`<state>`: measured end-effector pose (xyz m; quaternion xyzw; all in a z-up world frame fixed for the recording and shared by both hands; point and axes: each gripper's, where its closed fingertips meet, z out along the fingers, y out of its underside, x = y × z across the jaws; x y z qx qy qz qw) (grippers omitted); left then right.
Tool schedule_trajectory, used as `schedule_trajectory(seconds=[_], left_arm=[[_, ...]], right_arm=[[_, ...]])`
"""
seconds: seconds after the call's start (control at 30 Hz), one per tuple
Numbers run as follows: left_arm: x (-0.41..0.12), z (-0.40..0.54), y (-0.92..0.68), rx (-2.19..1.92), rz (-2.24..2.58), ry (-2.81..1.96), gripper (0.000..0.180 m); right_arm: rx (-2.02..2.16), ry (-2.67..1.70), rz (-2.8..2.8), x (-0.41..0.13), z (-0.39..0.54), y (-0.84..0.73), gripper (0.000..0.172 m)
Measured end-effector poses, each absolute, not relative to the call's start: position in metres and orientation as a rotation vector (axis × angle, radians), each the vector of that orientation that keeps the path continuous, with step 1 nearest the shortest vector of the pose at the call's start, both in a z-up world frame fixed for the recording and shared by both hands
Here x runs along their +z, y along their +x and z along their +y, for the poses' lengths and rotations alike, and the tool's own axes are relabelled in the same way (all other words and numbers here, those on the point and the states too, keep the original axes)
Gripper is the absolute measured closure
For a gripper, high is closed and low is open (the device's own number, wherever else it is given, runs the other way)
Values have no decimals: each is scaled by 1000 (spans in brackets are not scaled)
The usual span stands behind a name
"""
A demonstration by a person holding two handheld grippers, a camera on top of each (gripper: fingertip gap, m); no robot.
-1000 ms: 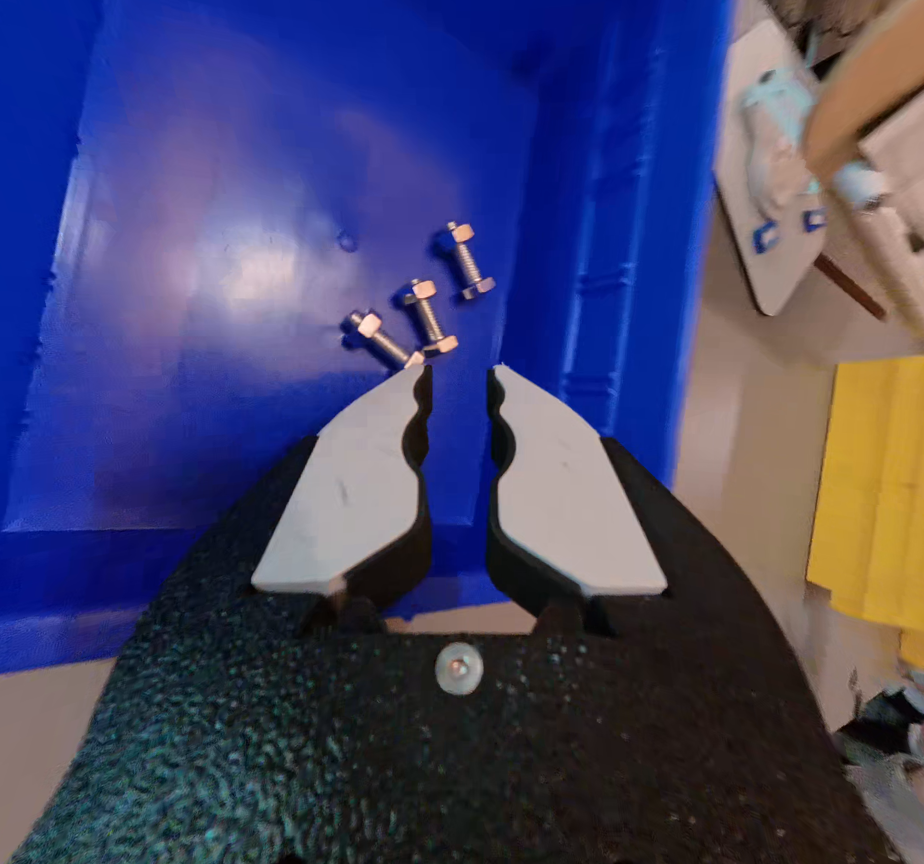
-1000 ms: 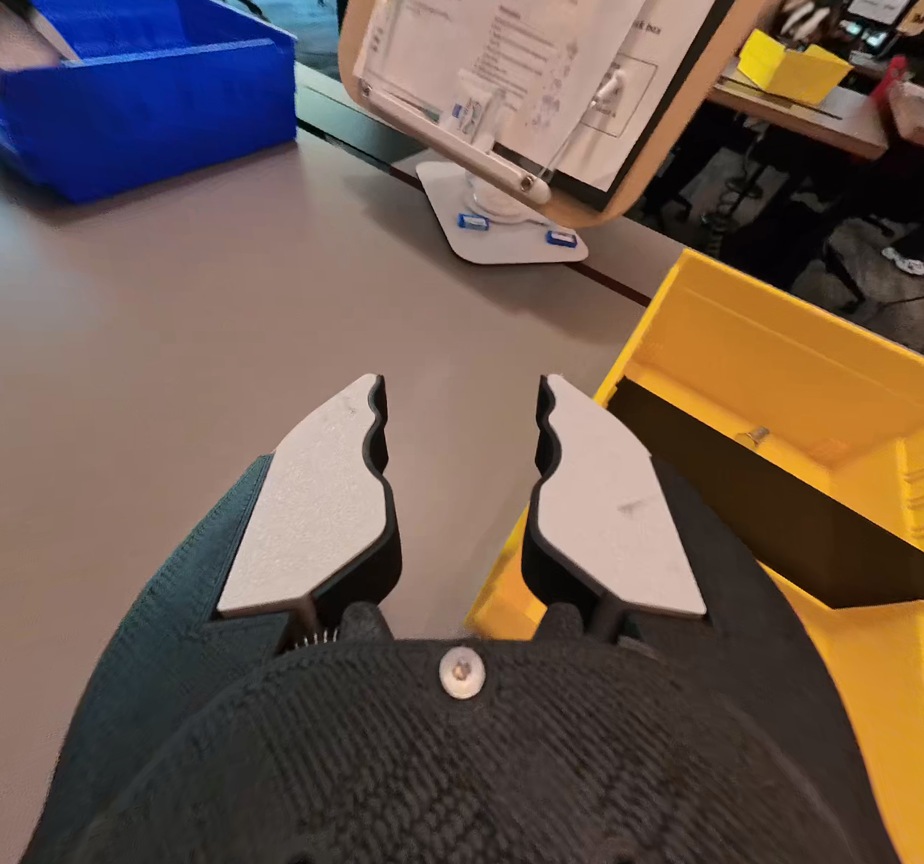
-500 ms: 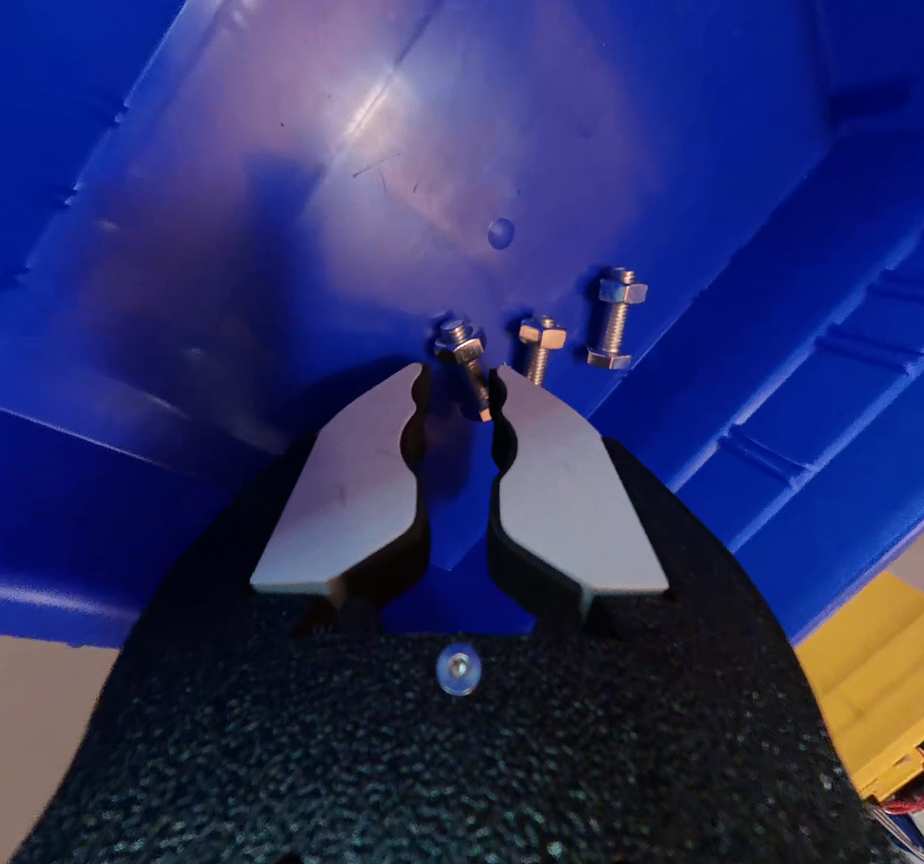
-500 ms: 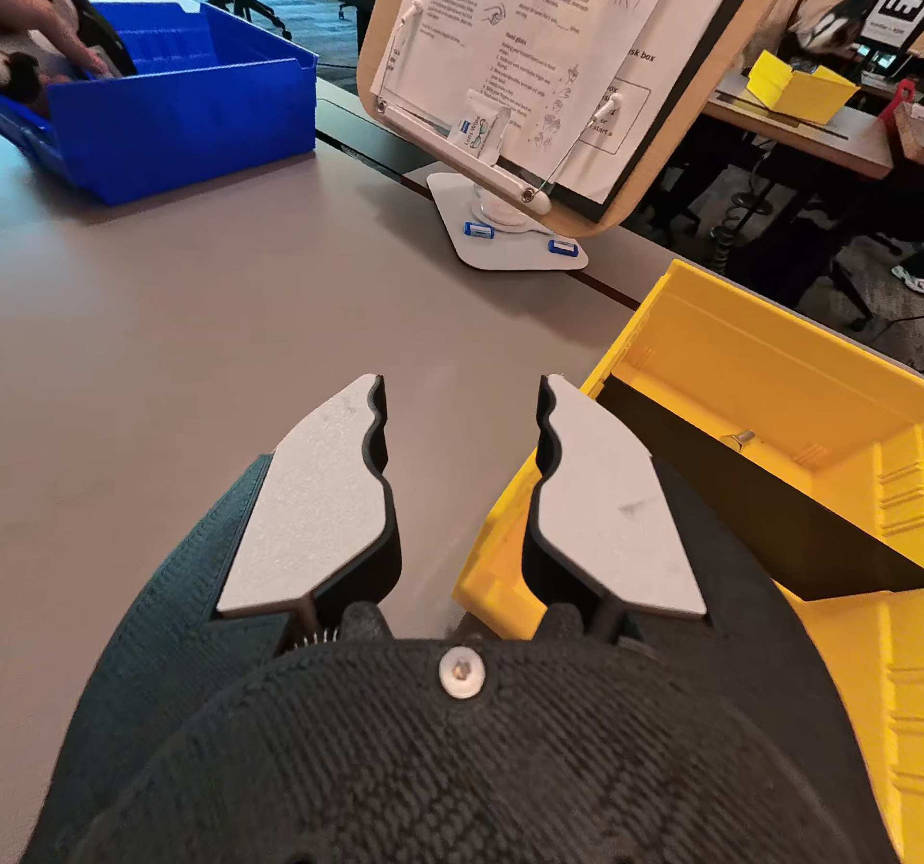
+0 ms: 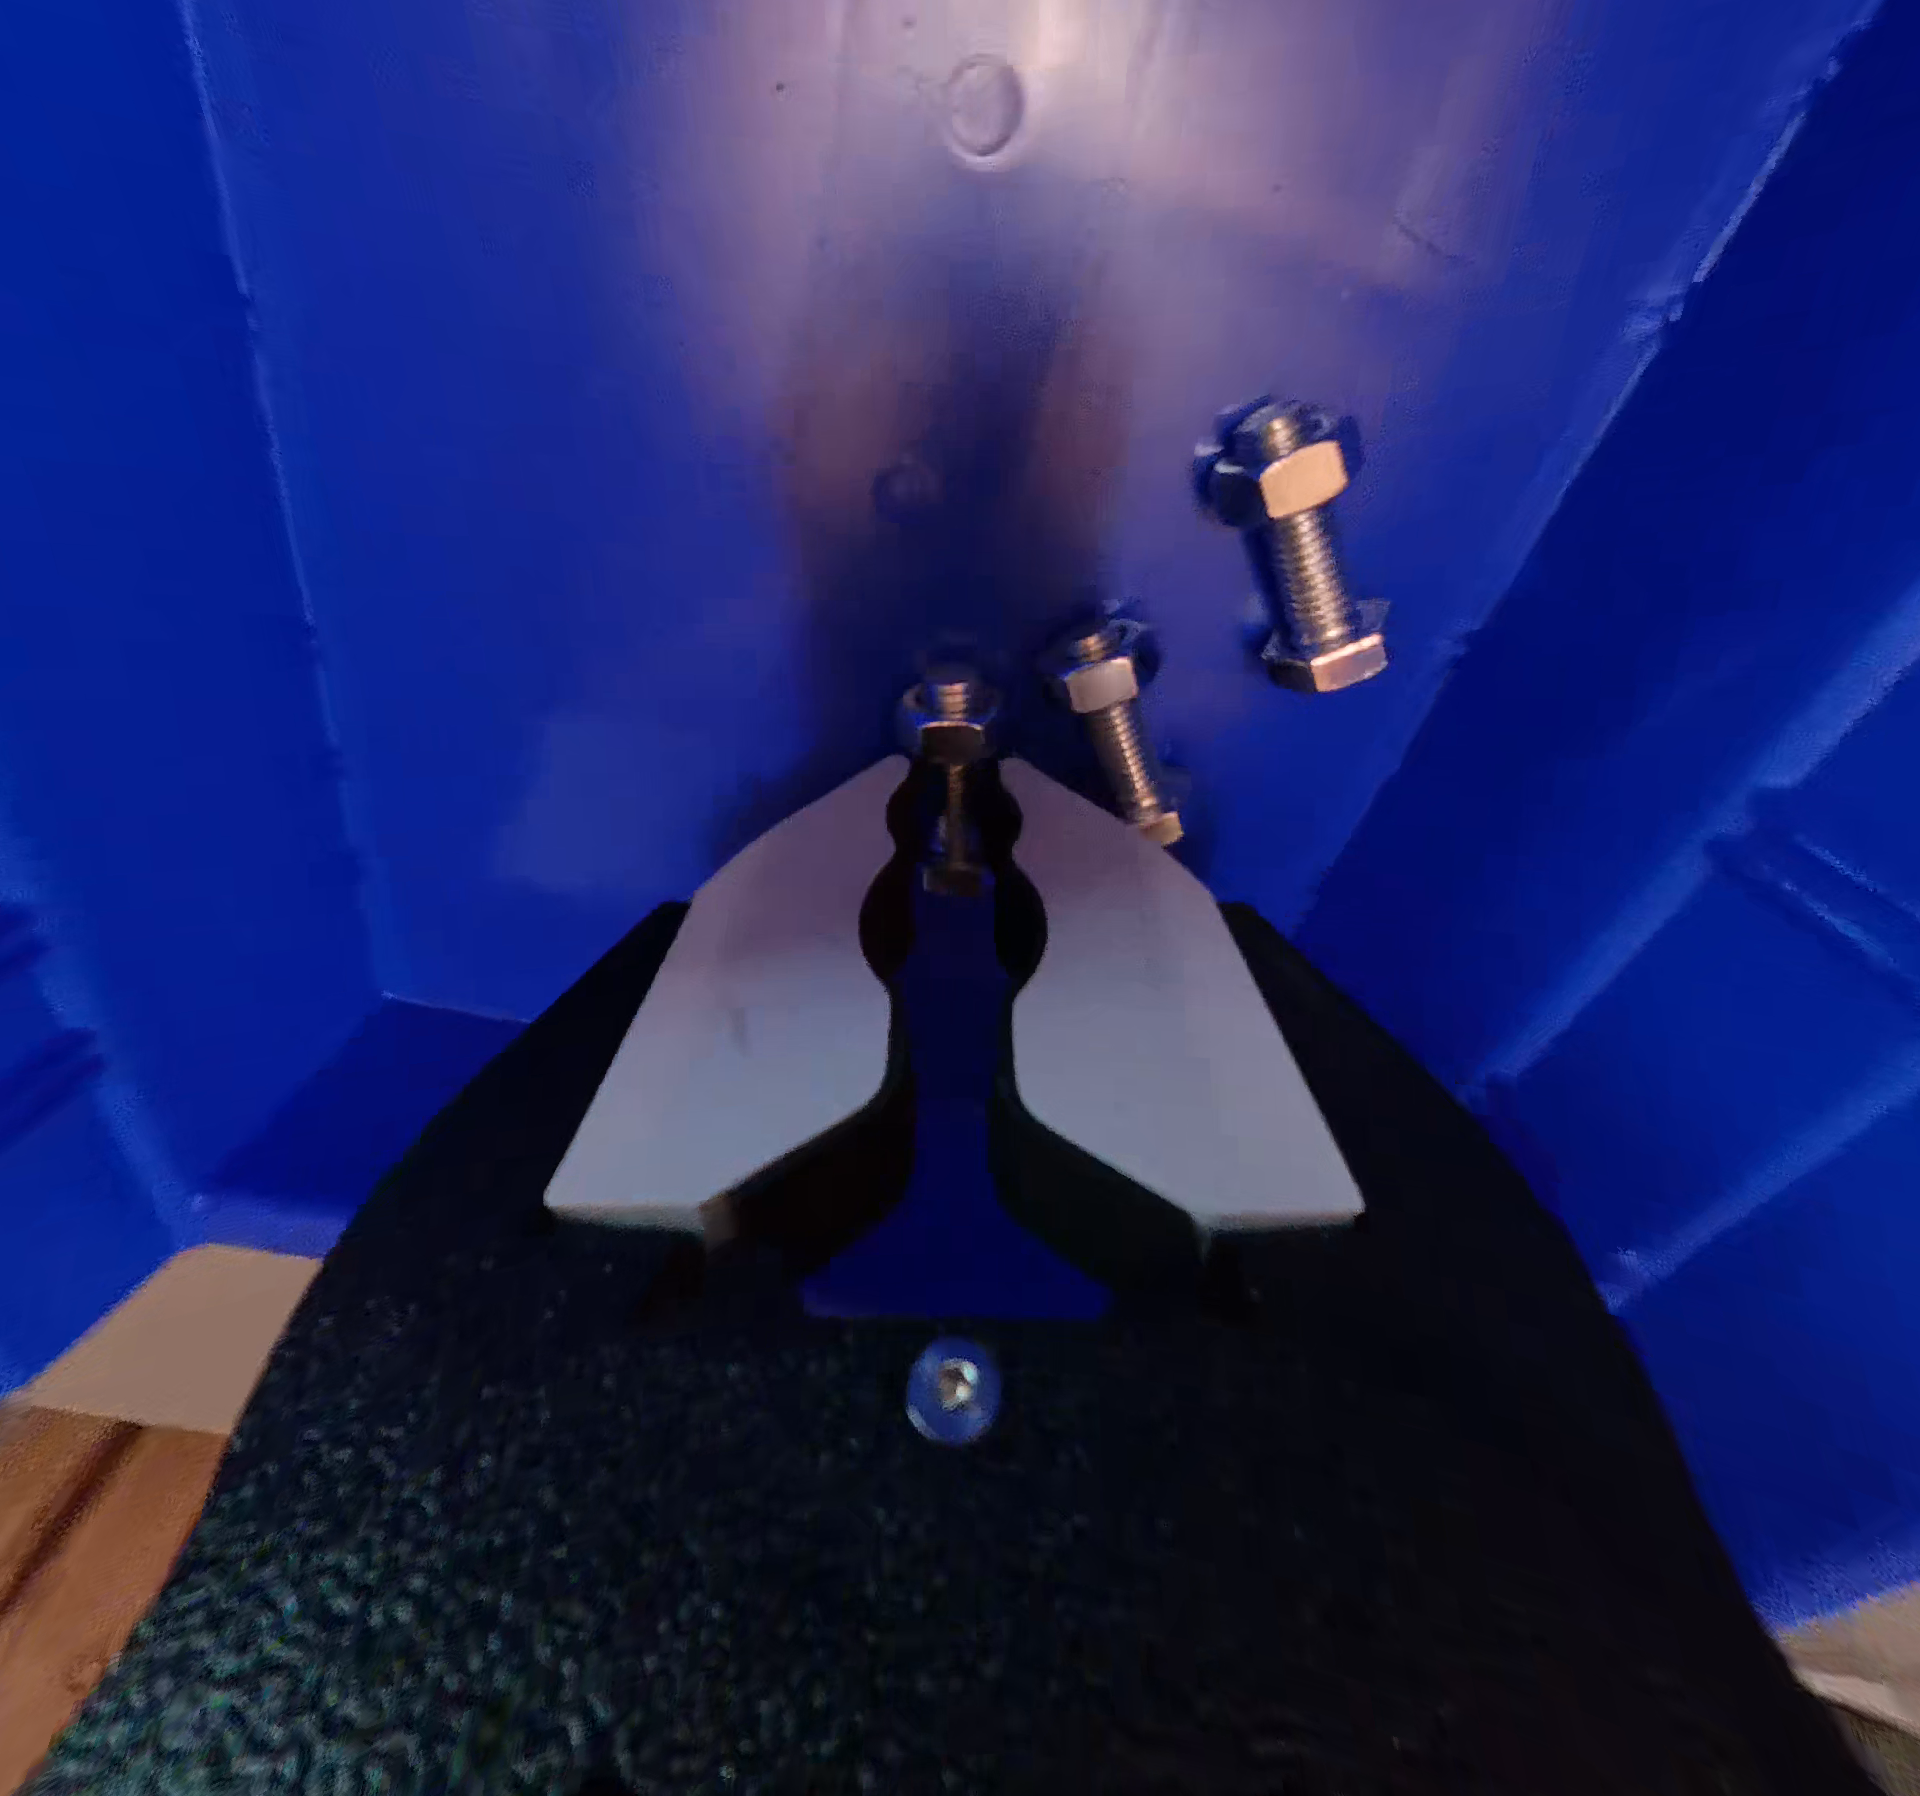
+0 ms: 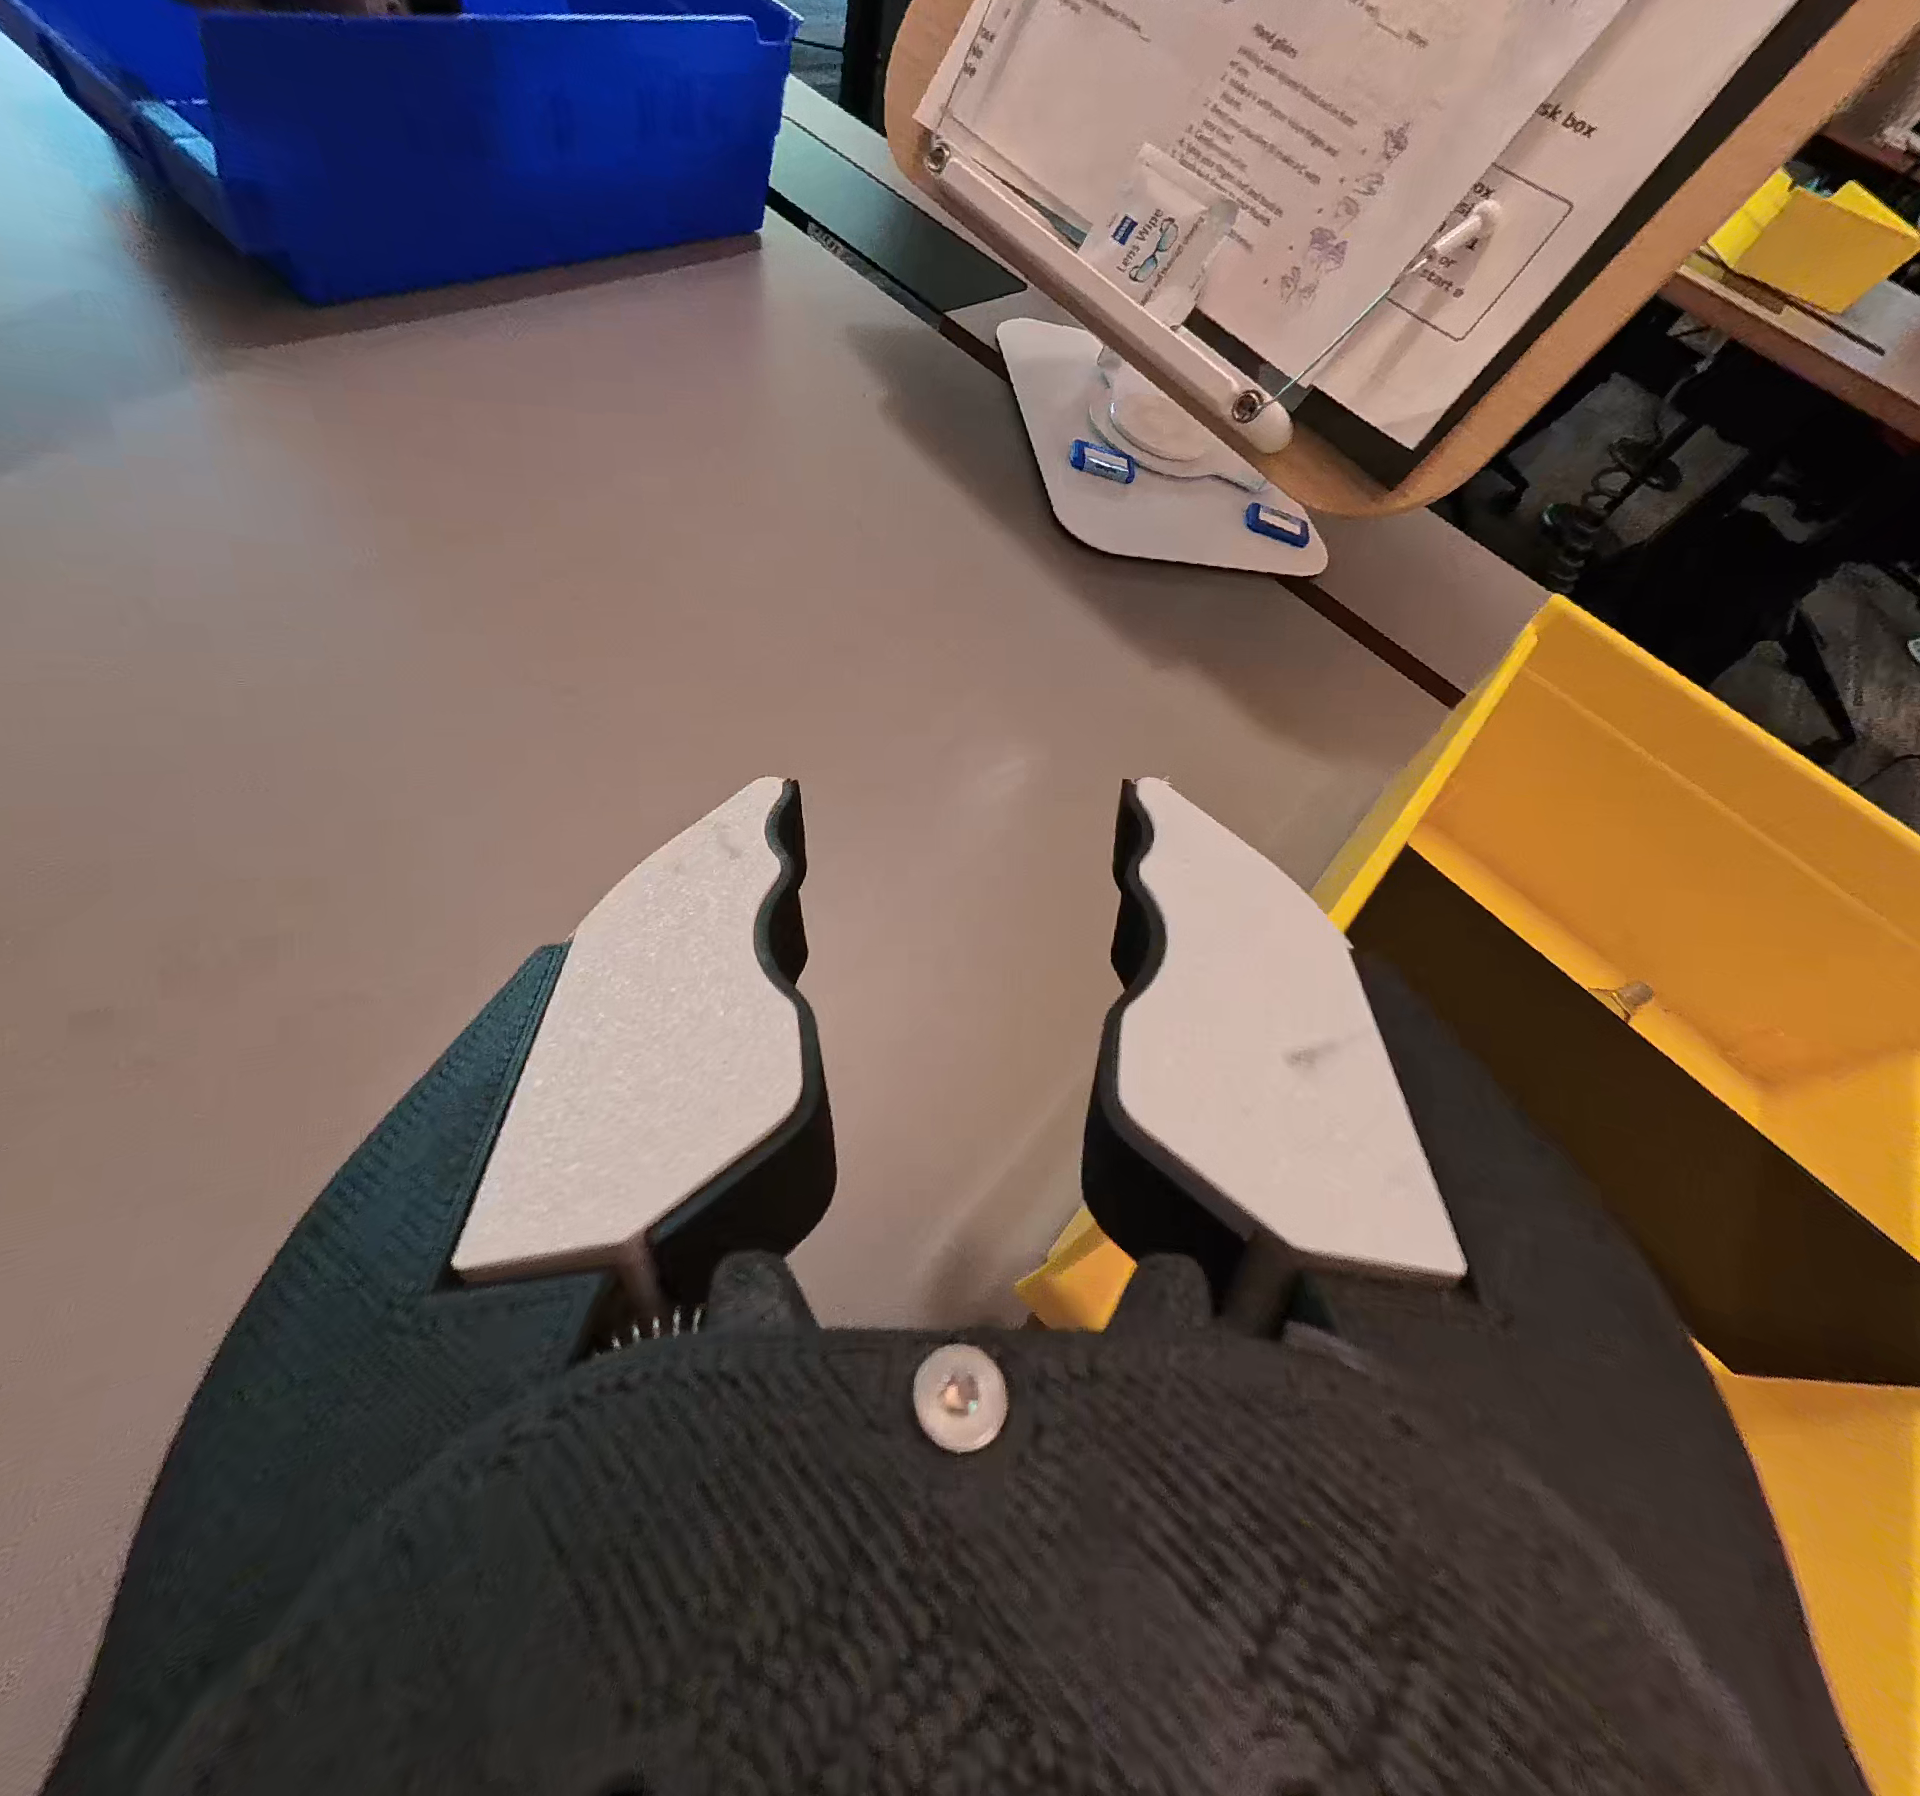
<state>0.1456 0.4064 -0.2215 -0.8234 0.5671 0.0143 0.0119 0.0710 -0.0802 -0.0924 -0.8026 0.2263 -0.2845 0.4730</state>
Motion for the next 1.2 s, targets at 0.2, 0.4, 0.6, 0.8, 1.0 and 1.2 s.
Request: schedule_trajectory(seconds=[0.2,0.4,0.6,0.8,1.0,1.2], left_arm=[[-218,410,145,-232,2012,-2337,171],[-148,411,147,-591,1892,-1951,171],[1,321,109,-1178,1699,-1299,172],[31,148,45,-1834,1840,-614,172],[-32,45,17,-2265,1872,-341,172],[-58,19,-1,-2396,1898,-252,172]], right_arm=[[-678,-1924,534,-87,-72,70,116],[-610,-1803,568,-73,-70,68,117],[-530,-1729,529,-66,-48,61,115],[-481,-1645,430,-49,-20,40,104],[-327,-1474,407,-33,-5,13,113],[-283,-1462,280,-40,9,-11,116]])
